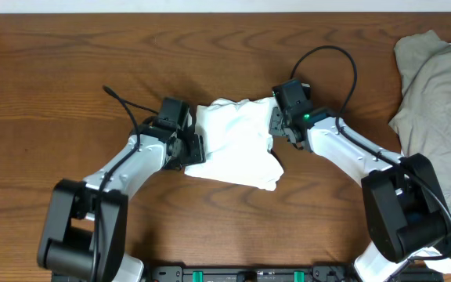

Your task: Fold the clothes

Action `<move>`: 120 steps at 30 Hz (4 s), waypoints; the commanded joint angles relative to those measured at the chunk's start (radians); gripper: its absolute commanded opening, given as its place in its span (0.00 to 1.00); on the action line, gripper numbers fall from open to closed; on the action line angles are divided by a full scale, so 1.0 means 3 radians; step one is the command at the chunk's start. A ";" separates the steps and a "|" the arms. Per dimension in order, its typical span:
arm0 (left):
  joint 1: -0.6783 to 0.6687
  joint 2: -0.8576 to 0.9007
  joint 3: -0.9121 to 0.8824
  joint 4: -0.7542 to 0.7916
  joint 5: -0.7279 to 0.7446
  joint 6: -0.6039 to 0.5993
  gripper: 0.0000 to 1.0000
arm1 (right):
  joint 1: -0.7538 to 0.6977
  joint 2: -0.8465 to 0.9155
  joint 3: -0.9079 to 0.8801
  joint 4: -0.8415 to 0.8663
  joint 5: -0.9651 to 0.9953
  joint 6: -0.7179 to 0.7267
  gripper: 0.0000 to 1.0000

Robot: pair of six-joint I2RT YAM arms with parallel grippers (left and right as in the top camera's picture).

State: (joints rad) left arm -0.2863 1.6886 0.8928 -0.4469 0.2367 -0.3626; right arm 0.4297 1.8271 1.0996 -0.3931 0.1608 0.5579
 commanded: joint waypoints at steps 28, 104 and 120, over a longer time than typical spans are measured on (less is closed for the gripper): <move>0.0280 -0.0707 0.0201 0.0615 0.0178 0.0264 0.62 | 0.0193 -0.0699 -0.0014 -0.1113 -0.1425 -0.1024 0.54; 0.0193 -0.0048 0.1183 -0.2318 -0.0537 0.0067 0.25 | 0.0848 -0.0318 -0.0008 -0.0931 -0.1175 -0.0865 0.75; 0.0315 0.0347 0.1183 -0.0884 -0.0100 0.0949 0.59 | 0.0874 0.0107 -0.0008 -0.0893 -0.0918 -0.0624 0.74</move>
State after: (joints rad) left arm -0.2024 1.7329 1.2476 -0.7116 0.1238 -0.1780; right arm 0.6861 1.8343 1.0973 -0.6640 -0.1802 0.3527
